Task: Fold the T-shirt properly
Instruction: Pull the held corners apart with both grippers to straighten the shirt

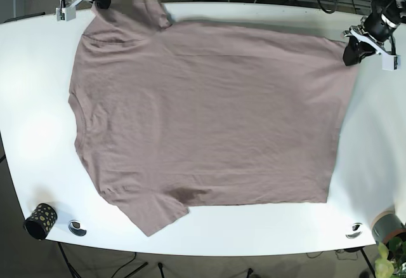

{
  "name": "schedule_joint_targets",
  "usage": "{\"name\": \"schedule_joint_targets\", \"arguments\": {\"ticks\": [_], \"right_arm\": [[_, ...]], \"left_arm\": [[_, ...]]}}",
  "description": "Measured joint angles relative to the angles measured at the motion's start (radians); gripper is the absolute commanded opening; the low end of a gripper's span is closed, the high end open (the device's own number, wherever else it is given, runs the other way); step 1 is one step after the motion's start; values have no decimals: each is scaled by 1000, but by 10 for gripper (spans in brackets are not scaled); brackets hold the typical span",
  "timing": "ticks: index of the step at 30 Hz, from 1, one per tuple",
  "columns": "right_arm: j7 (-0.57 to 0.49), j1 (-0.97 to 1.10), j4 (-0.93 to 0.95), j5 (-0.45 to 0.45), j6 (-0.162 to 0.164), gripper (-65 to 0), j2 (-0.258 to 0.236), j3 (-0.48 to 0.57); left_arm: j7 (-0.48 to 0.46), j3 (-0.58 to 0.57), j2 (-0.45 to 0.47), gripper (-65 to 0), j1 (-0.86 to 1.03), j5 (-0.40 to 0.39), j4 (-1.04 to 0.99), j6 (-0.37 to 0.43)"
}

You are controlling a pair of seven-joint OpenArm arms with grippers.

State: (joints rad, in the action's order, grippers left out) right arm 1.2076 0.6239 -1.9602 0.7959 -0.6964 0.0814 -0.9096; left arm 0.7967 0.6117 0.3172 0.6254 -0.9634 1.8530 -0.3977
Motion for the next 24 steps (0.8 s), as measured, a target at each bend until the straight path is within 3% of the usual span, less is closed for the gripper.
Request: {"name": "schedule_joint_targets", "arguments": {"ticks": [5,15,24], "right_arm": [[1,-77,-2,23,0,-650,-27,2],[8,-293,62,24,0,-650,-128,5],[61,-505,308,16,4,-650,-232,5]], "left_arm": [[31,-29,-7,-649,-72,-2,39,0],[46,-163,-5,-649,-308,6,44,-6],[45,-214,-21,-649,-466,114,-87,-7]]}}
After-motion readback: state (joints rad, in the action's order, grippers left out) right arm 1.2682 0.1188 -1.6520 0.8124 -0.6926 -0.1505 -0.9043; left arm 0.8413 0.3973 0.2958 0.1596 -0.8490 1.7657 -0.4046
